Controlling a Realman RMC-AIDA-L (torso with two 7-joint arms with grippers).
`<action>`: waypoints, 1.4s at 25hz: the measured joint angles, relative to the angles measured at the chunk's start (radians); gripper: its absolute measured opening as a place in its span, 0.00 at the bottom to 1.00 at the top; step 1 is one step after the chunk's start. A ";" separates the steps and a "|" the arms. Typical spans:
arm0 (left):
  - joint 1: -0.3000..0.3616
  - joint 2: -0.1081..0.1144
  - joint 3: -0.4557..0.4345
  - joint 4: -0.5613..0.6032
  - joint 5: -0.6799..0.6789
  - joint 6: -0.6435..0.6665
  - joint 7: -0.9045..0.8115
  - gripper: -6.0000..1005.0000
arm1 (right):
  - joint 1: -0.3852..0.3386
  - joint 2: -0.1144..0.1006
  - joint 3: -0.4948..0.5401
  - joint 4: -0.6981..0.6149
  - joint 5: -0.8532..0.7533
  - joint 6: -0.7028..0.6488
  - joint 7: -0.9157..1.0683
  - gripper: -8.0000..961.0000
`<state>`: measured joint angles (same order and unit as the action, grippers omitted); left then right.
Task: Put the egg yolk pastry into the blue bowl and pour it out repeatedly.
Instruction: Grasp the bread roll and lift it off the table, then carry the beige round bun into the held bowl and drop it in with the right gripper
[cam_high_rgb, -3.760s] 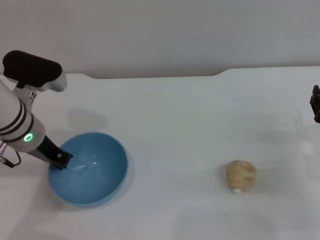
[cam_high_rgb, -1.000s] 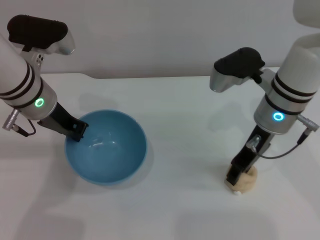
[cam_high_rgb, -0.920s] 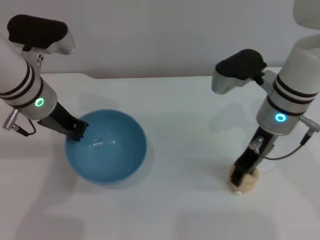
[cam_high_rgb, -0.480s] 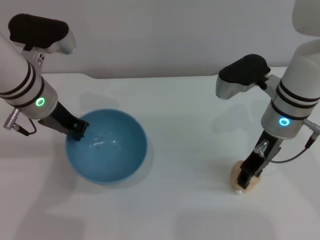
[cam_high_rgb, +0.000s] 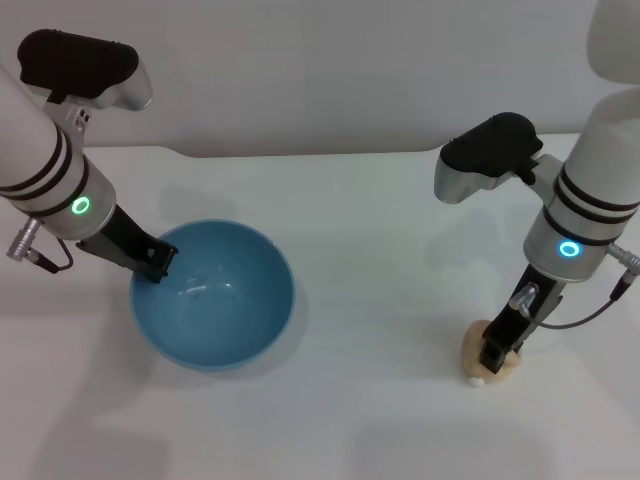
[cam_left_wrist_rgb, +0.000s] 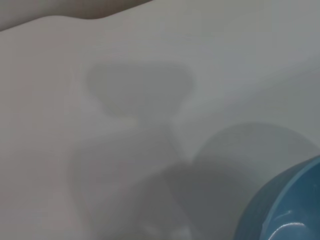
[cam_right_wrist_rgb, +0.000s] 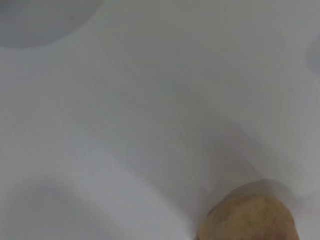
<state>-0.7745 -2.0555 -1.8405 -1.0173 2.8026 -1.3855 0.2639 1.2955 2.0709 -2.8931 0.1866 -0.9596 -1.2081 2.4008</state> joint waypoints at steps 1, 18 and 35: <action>0.000 0.000 0.000 0.000 0.000 0.000 0.000 0.02 | -0.001 0.000 0.000 0.000 0.000 0.001 0.000 0.39; 0.002 -0.001 0.002 -0.002 0.000 -0.002 0.000 0.02 | 0.045 -0.006 0.000 0.047 0.055 -0.026 -0.070 0.19; -0.007 -0.006 0.088 -0.002 -0.072 0.001 -0.008 0.02 | 0.204 -0.006 -0.001 0.255 0.606 -0.338 -0.456 0.10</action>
<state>-0.7813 -2.0615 -1.7525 -1.0188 2.7302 -1.3850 0.2554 1.4998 2.0644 -2.8942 0.4414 -0.3540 -1.5457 1.9451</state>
